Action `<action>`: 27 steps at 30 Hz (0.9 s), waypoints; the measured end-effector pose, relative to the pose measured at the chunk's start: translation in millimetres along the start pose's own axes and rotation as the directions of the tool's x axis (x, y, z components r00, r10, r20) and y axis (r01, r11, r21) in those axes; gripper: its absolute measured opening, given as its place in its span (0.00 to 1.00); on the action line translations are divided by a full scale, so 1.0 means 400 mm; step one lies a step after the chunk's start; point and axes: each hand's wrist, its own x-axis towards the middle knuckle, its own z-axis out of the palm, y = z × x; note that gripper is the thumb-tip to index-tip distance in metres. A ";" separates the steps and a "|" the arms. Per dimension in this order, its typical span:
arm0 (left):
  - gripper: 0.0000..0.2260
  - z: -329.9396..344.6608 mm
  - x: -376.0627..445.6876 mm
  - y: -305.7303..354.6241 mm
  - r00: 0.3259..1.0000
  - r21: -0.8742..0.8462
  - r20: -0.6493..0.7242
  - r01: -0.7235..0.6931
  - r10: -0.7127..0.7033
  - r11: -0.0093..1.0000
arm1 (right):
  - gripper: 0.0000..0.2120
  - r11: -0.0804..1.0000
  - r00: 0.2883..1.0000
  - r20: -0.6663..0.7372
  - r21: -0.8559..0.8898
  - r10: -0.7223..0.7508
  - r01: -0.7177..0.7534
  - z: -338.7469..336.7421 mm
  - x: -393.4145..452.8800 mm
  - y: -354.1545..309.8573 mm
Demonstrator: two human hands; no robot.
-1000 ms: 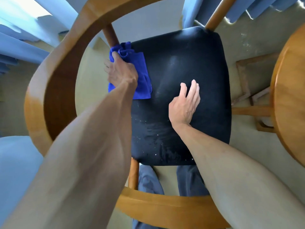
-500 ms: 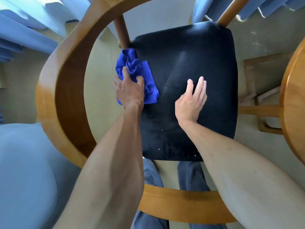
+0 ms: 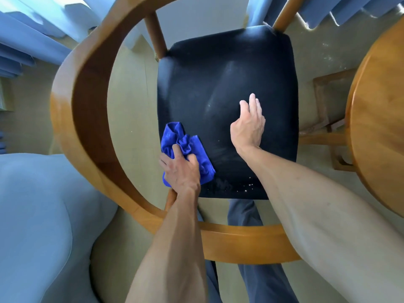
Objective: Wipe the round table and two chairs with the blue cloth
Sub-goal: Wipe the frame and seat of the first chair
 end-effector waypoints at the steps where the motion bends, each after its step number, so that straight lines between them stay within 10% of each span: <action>1: 0.15 0.004 -0.027 0.000 1.000 0.018 0.012 -0.017 0.017 1.000 | 0.27 1.000 1.000 0.009 0.014 -0.002 0.002 -0.008 0.001 0.006; 11: 0.16 0.064 -0.190 0.161 0.922 -0.006 0.273 -0.283 0.274 0.959 | 0.24 0.990 0.993 -0.110 0.141 0.032 -0.016 -0.076 0.056 0.064; 16: 0.14 0.131 -0.315 0.335 0.789 -0.326 0.396 -0.357 0.470 0.875 | 0.21 0.985 0.974 -0.182 0.127 0.138 -0.116 -0.106 0.083 0.146; 23: 0.20 0.138 -0.263 0.274 0.810 -0.165 0.151 -0.544 0.566 0.823 | 0.18 0.894 0.882 -0.169 0.175 0.439 -0.412 -0.172 0.143 0.277; 27: 0.17 0.078 -0.076 0.171 0.966 -0.044 -0.191 -0.187 0.175 0.981 | 0.13 0.926 0.914 -0.162 0.127 0.372 -0.354 -0.163 0.099 0.262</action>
